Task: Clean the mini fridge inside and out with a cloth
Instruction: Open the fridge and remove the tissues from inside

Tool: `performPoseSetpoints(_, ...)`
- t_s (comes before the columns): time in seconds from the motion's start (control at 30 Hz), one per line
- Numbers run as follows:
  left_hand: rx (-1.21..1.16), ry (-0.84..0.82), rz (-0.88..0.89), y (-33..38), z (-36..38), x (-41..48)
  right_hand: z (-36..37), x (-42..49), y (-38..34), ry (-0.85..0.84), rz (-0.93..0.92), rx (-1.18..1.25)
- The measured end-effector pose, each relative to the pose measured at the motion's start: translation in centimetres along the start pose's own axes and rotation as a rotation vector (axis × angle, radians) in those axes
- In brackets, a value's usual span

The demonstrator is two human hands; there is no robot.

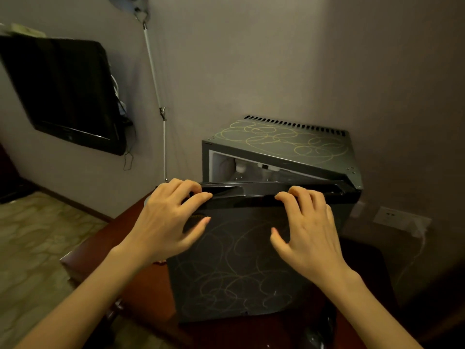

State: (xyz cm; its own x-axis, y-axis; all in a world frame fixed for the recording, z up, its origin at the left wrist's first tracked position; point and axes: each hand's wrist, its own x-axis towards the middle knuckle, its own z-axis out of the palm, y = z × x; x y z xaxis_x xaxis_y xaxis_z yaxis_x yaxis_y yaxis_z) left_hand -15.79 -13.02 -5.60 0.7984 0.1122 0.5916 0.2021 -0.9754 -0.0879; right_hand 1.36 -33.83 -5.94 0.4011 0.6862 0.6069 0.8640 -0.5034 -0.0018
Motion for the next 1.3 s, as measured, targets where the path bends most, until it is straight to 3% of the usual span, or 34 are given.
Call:
performPoseSetpoints(0.27, -0.022, 0.007, -0.097, 1.6, -3.1, -5.0, -2.3, -2.1, -4.4, -0.063, -0.126, 0.094)
performPoseSetpoints(0.57, -0.111, 0.053, -0.047, 4.9, -5.2, -7.4, -4.1, -3.7, -8.8, -0.051, -0.276, 0.237)
performPoseSetpoints(0.8, -0.177, 0.129, 0.021, 7.4, -6.0, -8.7, -5.1, -5.9, -8.2, -0.074, -0.288, 0.213)
performPoseSetpoints(1.07, -0.208, 0.182, 0.118, 10.4, -6.7, -10.0, -6.7, -9.6, -6.7, 0.010, -0.244, 0.272)
performPoseSetpoints(1.3, -0.331, 0.158, 0.167, 11.9, -8.2, -11.2, -8.1, -12.0, -5.6, 0.040, -0.210, 0.324)
